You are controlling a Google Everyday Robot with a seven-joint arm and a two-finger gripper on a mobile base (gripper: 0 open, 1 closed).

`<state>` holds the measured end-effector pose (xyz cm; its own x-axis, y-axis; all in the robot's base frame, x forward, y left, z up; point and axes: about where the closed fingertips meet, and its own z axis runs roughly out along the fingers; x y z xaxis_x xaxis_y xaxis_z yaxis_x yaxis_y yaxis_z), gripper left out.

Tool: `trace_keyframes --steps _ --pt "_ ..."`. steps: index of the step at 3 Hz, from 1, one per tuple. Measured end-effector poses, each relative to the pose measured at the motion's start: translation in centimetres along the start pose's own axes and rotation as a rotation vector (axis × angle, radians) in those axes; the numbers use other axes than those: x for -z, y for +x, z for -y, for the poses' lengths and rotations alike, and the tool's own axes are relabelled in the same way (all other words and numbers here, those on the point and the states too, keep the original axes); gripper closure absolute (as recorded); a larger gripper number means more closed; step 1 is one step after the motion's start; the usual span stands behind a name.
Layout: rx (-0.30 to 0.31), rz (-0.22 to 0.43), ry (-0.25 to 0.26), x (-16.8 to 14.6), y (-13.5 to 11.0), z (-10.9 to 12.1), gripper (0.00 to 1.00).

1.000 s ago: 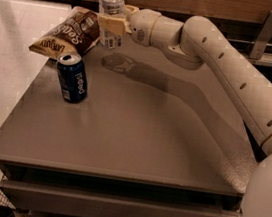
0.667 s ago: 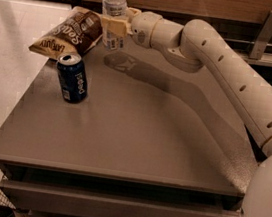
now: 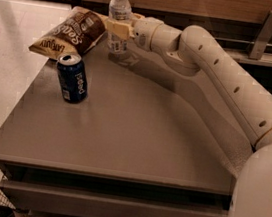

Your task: Move blue plastic bottle near brown chip bag

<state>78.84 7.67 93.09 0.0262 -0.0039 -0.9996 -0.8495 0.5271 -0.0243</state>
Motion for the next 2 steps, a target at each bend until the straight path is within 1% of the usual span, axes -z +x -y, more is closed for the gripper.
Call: trace_keyframes --steps 1,2 --pt "-0.019 -0.026 -0.008 -1.1 1.2 0.6 1.0" --pt "-0.04 -0.041 -0.035 -2.4 2.4 0.3 1.0"
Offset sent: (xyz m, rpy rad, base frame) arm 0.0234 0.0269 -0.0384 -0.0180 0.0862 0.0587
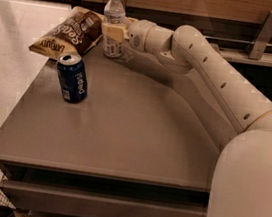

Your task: Move blue plastic bottle near brown chip bag

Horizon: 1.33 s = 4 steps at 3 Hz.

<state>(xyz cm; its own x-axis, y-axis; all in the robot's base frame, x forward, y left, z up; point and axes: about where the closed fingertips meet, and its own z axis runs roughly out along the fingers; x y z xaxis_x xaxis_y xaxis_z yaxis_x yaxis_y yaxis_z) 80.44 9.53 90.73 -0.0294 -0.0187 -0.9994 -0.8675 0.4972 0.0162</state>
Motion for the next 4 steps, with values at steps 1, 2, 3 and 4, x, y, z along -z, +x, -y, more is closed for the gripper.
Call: trace_keyframes --steps 1,2,3,4 --pt "-0.016 -0.004 -0.025 -1.06 0.79 -0.38 1.0" --pt "-0.016 -0.003 -0.029 -1.29 0.78 -0.6 0.82" --pt "-0.016 -0.003 -0.031 -1.42 0.78 -0.72 0.43" --pt "-0.016 -0.003 -0.033 -1.51 0.78 -0.8 0.12"
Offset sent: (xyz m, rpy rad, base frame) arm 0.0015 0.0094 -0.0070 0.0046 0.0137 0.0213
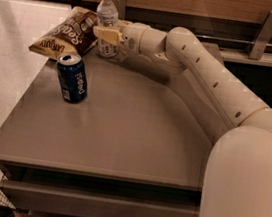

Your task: Move blue plastic bottle near brown chip bag

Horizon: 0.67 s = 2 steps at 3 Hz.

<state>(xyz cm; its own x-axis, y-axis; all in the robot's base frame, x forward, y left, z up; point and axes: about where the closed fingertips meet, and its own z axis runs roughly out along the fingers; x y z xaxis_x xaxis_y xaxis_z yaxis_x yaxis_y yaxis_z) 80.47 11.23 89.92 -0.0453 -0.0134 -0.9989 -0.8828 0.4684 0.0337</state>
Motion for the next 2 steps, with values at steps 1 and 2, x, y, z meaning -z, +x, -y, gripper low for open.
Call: trace_keyframes --steps 1,2 --pt "-0.001 0.0 -0.004 -0.2 0.01 -0.17 0.0" --pt "-0.001 0.0 -0.004 -0.2 0.01 -0.17 0.0"
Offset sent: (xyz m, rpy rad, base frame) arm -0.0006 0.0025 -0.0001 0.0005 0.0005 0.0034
